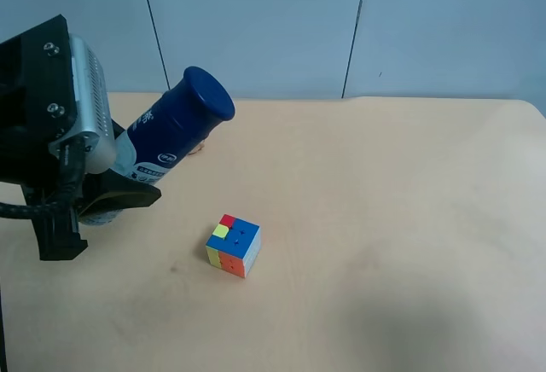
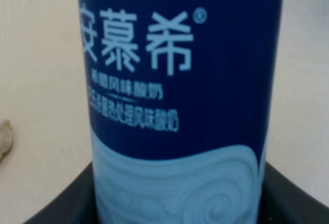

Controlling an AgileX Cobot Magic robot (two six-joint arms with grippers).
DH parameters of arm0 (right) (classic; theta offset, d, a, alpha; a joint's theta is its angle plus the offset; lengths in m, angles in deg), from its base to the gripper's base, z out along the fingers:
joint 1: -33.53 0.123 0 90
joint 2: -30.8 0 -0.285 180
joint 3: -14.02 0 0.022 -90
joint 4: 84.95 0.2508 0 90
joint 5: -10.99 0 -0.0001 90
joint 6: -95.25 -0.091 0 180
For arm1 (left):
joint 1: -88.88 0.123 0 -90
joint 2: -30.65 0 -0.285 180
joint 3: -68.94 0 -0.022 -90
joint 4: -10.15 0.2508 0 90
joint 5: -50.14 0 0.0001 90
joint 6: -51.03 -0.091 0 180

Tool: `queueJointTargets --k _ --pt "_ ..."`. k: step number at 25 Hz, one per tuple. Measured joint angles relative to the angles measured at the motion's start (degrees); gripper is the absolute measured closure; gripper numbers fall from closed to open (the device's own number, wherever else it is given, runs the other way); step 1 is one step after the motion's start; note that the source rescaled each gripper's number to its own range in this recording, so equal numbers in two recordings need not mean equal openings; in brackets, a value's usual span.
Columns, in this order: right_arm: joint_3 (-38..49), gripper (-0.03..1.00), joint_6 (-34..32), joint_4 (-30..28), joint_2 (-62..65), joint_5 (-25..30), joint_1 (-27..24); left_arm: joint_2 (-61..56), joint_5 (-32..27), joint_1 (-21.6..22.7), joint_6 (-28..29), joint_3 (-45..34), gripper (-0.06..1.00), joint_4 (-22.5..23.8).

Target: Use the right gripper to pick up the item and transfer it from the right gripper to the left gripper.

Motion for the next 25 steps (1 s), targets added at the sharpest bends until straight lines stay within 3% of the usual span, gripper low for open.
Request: queueJointTargets --k 25 --pt "0.0 -0.03 0.0 0.0 0.0 0.0 0.0 0.0 0.0 0.0 0.0 0.0 0.89 0.0"
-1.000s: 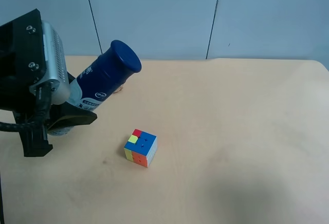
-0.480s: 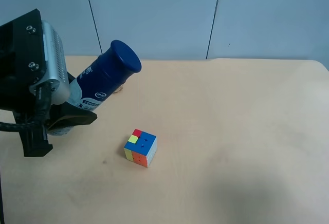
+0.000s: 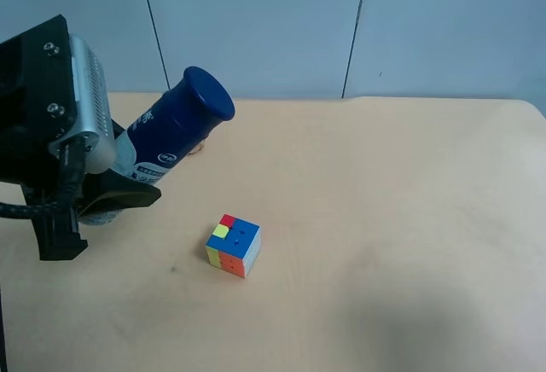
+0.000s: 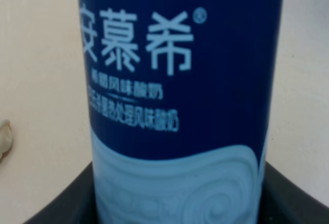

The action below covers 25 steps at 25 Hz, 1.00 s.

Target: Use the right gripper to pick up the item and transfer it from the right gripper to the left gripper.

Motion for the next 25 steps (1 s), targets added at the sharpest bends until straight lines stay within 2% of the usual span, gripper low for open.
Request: queueJointTargets --k 5,15,20,25 --pt "0.0 -0.03 0.0 0.0 0.0 0.0 0.0 0.0 0.0 0.0 0.9 0.0 0.89 0.0" --pt "0.0 -0.03 0.0 0.0 0.0 0.0 0.0 0.5 0.0 0.0 12.9 0.2 0.89 0.1" --pt "0.0 -0.03 0.0 0.0 0.0 0.0 0.0 3.1 -2.8 0.0 17.6 3.3 0.89 2.3" --pt "0.0 -0.03 0.0 0.0 0.0 0.0 0.0 7.9 -6.7 0.0 25.3 9.5 0.89 6.9"
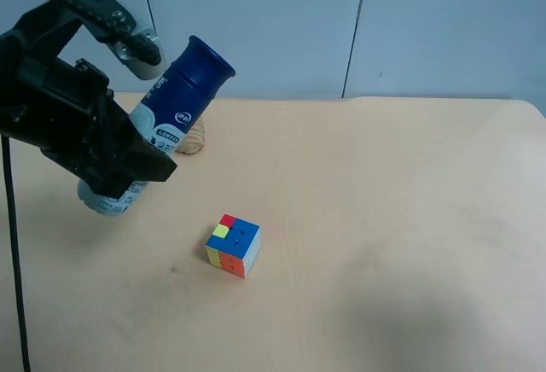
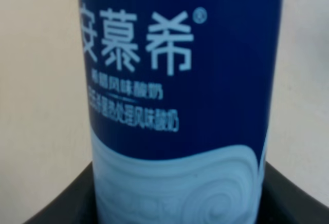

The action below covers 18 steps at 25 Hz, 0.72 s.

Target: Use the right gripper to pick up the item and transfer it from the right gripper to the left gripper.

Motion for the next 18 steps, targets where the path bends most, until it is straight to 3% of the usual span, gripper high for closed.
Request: queueJointTargets --k 10,18 --pt "0.0 -0.03 0.0 0.0 0.0 0.0 0.0 8.1 -10.8 0.9 12.1 9.4 0.89 8.6" --pt "0.0 -0.03 0.0 0.0 0.0 0.0 0.0 11.3 -22.4 11.6 15.1 18.6 0.89 9.0"
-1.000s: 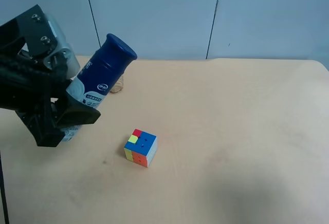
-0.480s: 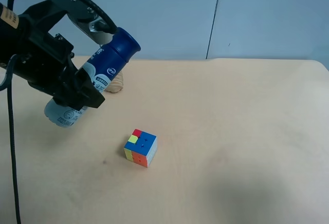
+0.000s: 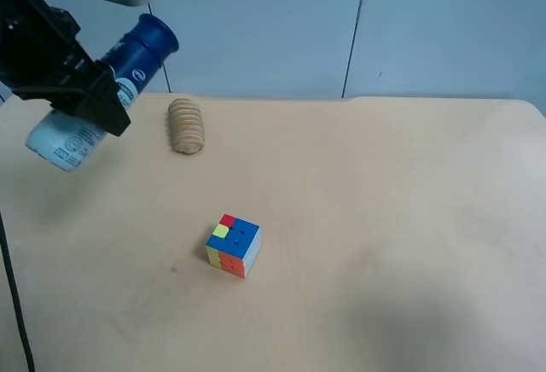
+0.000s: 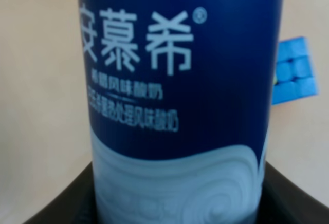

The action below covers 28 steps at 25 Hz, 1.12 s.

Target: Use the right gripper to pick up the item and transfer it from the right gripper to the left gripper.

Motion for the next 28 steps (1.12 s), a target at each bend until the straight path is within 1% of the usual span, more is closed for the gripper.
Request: queueJointTargets --k 2,8,14,18,22,28 --pt "0.0 -0.03 0.0 0.0 0.0 0.0 0.0 0.2 -1.2 3.6 -0.4 1.2 0.89 0.0" --pt "0.0 -0.03 0.0 0.0 0.0 0.0 0.0 0.7 -3.3 12.2 -2.5 1.4 0.89 0.2" --pt "0.0 -0.03 0.0 0.0 0.0 0.0 0.0 0.9 -3.2 17.8 -2.8 1.4 0.89 0.2" --pt "0.0 -0.03 0.0 0.0 0.0 0.0 0.0 1.3 -2.6 20.2 -2.9 1.4 0.89 0.3" --pt "0.0 -0.03 0.0 0.0 0.0 0.0 0.0 4.8 -1.4 20.6 -3.1 1.8 0.89 0.0" --pt "0.0 -0.03 0.0 0.0 0.0 0.0 0.0 12.8 3.6 20.6 -3.2 1.8 0.89 -4.6"
